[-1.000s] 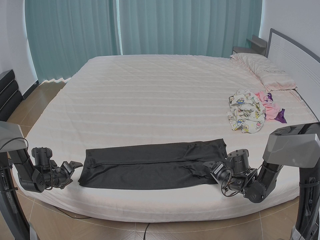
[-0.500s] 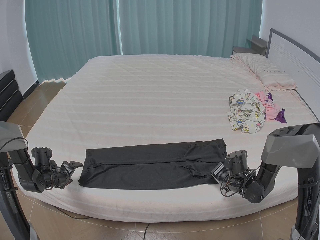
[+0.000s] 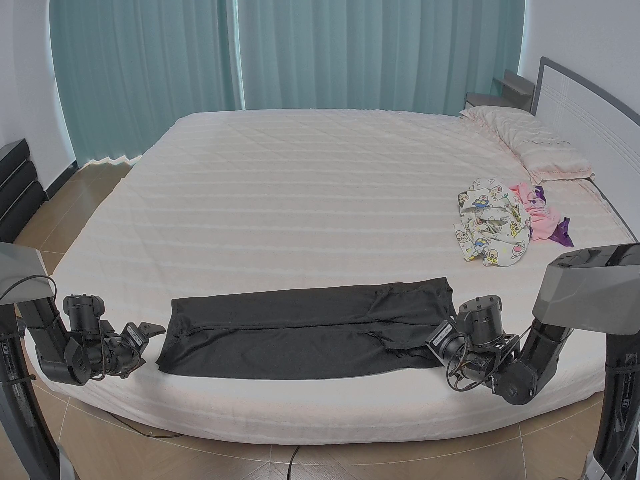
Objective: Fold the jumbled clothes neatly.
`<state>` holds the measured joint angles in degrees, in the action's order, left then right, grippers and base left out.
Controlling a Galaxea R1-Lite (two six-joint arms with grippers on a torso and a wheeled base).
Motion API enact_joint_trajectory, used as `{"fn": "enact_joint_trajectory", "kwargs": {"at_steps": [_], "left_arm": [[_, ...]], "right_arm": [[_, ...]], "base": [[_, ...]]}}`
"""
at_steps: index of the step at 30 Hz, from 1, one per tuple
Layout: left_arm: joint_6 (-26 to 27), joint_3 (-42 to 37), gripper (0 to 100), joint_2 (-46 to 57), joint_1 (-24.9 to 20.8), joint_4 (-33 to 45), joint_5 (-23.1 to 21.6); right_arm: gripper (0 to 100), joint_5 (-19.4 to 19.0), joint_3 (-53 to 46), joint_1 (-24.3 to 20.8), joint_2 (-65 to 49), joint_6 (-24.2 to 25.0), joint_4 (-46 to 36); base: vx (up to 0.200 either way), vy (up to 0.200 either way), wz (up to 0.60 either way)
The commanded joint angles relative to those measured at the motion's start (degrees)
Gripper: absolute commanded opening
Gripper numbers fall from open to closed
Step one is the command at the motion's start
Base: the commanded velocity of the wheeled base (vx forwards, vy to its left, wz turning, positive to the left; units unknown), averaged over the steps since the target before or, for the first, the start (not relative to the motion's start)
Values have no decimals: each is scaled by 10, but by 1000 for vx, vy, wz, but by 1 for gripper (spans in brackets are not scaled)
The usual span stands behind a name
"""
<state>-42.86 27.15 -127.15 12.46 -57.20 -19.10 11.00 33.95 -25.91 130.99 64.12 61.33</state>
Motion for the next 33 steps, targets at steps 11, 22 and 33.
{"fn": "enact_joint_trajectory", "kwargs": {"at_steps": [11, 22, 33], "left_arm": [[-1, 2, 100, 0, 0, 0, 0], [-1, 2, 100, 0, 0, 0, 0], [-1, 3, 100, -1, 0, 0, 0]], "right_arm": [[0, -18, -24, 8, -86, -46, -22], [0, -48, 19, 28, -118, -73, -102], [0, -76, 52, 32, -155, -101, -188]], "base": [[0, 0, 0], [0, 0, 0], [0, 0, 0]]}}
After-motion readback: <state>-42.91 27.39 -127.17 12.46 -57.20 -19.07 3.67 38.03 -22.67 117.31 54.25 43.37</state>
